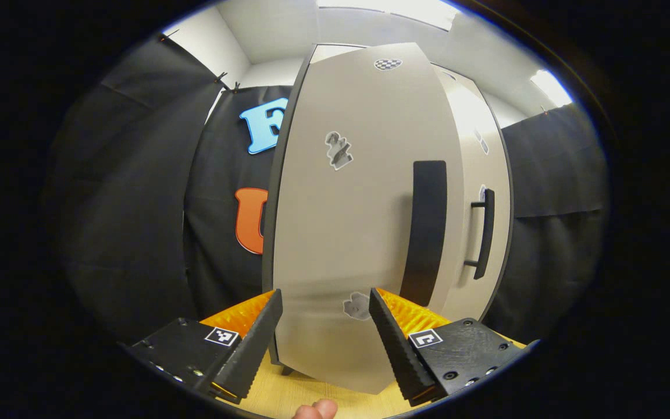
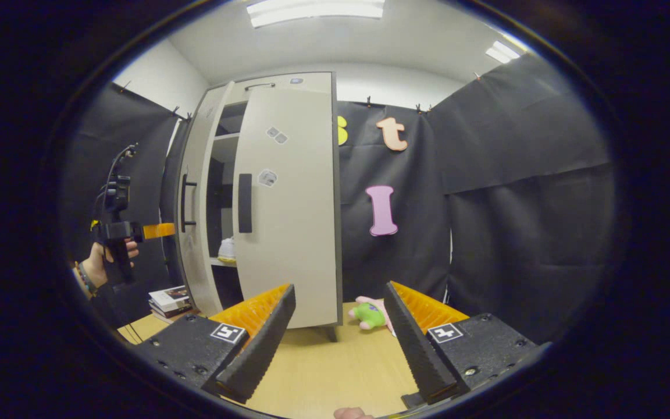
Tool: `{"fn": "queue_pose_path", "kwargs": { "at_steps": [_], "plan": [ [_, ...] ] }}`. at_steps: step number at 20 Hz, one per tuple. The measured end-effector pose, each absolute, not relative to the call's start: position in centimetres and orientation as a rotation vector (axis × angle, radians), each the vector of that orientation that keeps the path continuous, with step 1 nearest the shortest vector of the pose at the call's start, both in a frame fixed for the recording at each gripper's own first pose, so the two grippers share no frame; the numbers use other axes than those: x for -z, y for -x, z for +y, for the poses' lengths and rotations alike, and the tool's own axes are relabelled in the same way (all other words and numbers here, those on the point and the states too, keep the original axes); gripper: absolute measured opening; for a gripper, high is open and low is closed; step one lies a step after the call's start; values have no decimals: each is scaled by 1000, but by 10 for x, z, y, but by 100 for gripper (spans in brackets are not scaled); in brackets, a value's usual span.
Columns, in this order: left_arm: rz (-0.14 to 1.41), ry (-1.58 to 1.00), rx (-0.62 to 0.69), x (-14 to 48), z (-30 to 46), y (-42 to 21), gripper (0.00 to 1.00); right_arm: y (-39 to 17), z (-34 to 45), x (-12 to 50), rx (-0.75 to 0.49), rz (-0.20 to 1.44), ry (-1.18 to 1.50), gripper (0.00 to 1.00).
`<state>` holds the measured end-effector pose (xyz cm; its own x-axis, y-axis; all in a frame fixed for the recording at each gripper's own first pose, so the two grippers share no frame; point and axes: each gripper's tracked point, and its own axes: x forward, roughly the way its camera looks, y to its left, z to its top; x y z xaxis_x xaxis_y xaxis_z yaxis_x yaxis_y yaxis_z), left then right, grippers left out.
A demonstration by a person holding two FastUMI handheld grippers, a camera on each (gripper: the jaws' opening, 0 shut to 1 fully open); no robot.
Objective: Grab one shoe with the right hand and put it into the shoe cabinet, grab the other shoe with the left hand and put it into the shoe cabinet; then close the right door with the right hand and the left door with the left hand.
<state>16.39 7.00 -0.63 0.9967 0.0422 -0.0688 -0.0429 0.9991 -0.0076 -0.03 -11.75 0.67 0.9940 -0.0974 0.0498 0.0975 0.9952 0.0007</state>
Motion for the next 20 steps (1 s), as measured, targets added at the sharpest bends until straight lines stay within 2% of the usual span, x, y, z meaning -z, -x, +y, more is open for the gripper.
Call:
{"fn": "queue_pose_path", "kwargs": {
  "at_steps": [7, 8, 9, 10, 15, 20],
  "plan": [
    [46, -19, -36, 29, 39, -81, 90, -10, -132, 36, 116, 13, -63, 99],
    [49, -14, -39, 31, 35, -69, 90, -11, -129, 41, 114, 21, -67, 96],
    [57, -5, -37, 36, 31, -58, 90, -12, -121, 45, 102, 28, -69, 94],
    [63, 6, -36, 40, 26, -45, 90, -12, -113, 48, 86, 33, -72, 97],
    [105, 27, -33, 65, 11, 2, 90, 4, -84, 46, 33, 5, -50, 97],
    [117, 13, -33, 78, 4, 23, 90, 21, -59, 47, -17, -2, -32, 97]
  ]
}}
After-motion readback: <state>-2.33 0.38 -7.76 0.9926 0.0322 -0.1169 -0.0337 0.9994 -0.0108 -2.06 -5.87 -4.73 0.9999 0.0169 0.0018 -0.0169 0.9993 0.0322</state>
